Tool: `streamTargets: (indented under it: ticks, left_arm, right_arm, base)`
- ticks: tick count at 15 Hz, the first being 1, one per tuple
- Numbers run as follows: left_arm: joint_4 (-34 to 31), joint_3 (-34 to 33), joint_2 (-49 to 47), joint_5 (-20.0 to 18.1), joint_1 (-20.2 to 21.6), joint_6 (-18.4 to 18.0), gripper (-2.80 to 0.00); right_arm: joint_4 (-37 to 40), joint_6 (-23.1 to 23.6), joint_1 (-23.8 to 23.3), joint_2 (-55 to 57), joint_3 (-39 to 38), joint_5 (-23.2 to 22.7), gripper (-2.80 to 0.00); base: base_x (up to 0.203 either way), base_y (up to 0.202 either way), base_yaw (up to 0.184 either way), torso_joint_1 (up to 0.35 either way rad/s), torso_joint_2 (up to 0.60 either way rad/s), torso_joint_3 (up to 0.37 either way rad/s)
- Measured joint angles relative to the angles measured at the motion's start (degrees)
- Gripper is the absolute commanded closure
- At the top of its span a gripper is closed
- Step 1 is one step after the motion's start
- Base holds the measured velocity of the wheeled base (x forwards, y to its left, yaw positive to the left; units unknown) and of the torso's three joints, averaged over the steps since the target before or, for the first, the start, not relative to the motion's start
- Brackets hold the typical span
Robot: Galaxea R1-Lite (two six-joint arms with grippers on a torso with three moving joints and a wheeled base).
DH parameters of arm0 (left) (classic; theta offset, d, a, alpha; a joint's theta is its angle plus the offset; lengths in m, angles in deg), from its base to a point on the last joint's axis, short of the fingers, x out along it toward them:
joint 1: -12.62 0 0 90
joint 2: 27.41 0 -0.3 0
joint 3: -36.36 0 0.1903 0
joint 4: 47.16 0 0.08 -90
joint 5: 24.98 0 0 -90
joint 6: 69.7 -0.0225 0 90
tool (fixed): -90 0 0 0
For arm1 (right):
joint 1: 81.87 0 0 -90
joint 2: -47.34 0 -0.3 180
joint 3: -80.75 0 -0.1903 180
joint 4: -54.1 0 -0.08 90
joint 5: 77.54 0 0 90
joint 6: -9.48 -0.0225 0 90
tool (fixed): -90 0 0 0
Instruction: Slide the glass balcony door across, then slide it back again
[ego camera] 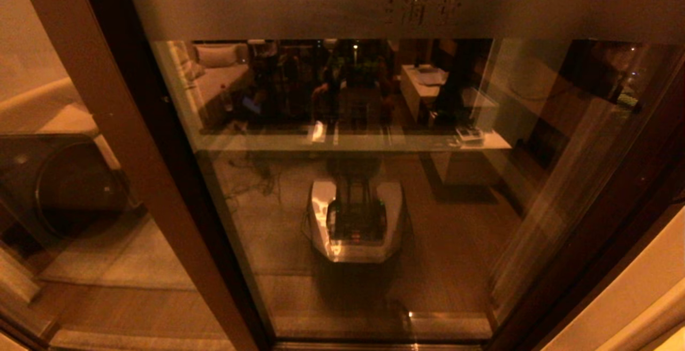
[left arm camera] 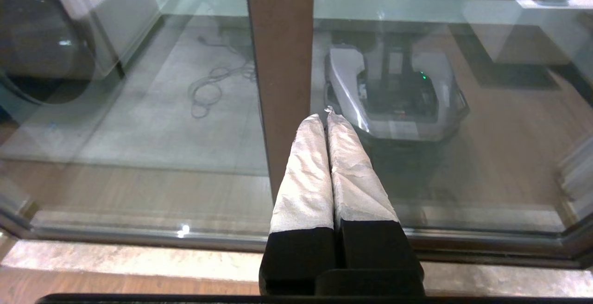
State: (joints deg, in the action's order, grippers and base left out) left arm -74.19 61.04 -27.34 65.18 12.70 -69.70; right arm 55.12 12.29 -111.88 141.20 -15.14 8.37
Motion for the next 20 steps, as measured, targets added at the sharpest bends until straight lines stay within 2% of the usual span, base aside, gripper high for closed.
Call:
streamTargets:
  ticks: [2, 4, 7, 9, 11, 15, 17, 19, 20]
  left_arm:
    - [0.0, 0.0, 0.0, 0.0, 0.0, 0.0, 0.00]
    - [0.0, 0.0, 0.0, 0.0, 0.0, 0.0, 0.00]
    - [0.0, 0.0, 0.0, 0.0, 0.0, 0.0, 0.00]
    - [0.0, 0.0, 0.0, 0.0, 0.0, 0.0, 0.00]
    - [0.0, 0.0, 0.0, 0.0, 0.0, 0.0, 0.00]
    - [0.0, 0.0, 0.0, 0.0, 0.0, 0.0, 0.00]
    - [0.0, 0.0, 0.0, 0.0, 0.0, 0.0, 0.00]
    - [0.0, 0.0, 0.0, 0.0, 0.0, 0.0, 0.00]
    - [0.0, 0.0, 0.0, 0.0, 0.0, 0.0, 0.00]
  right_arm:
    - [0.0, 0.7, -0.3, -3.8, -2.3, -1.9, 0.00]
    - [0.1, 0.7, -1.3, -8.7, -5.0, -6.9, 0.00]
    - [1.5, -2.1, -2.6, -19.6, -10.9, -21.2, 0.00]
    - [4.7, -7.9, -3.1, -28.2, -13.6, -34.1, 0.00]
    - [10.4, -17.2, -3.3, -36.4, -13.7, -48.0, 0.00]
    - [22.2, -41.4, -2.5, -52.1, -10.0, -72.2, 0.00]
    - [22.5, -54.3, -0.4, -59.3, -8.2, -80.0, 0.00]
    - [21.8, -66.0, 5.4, -64.1, -4.6, -82.4, 0.00]
    - [21.6, -71.3, 10.7, -65.6, -1.8, -82.7, 0.00]
  base:
    - [0.000, 0.000, 0.000, 0.000, 0.00, 0.000]
    - [0.000, 0.000, 0.000, 0.000, 0.00, 0.000]
    - [0.000, 0.000, 0.000, 0.000, 0.00, 0.000]
    - [0.000, 0.000, 0.000, 0.000, 0.00, 0.000]
    - [0.000, 0.000, 0.000, 0.000, 0.00, 0.000]
    - [0.000, 0.000, 0.000, 0.000, 0.00, 0.000]
    - [0.000, 0.000, 0.000, 0.000, 0.00, 0.000]
    - [0.000, 0.000, 0.000, 0.000, 0.00, 0.000]
    - [0.000, 0.000, 0.000, 0.000, 0.00, 0.000]
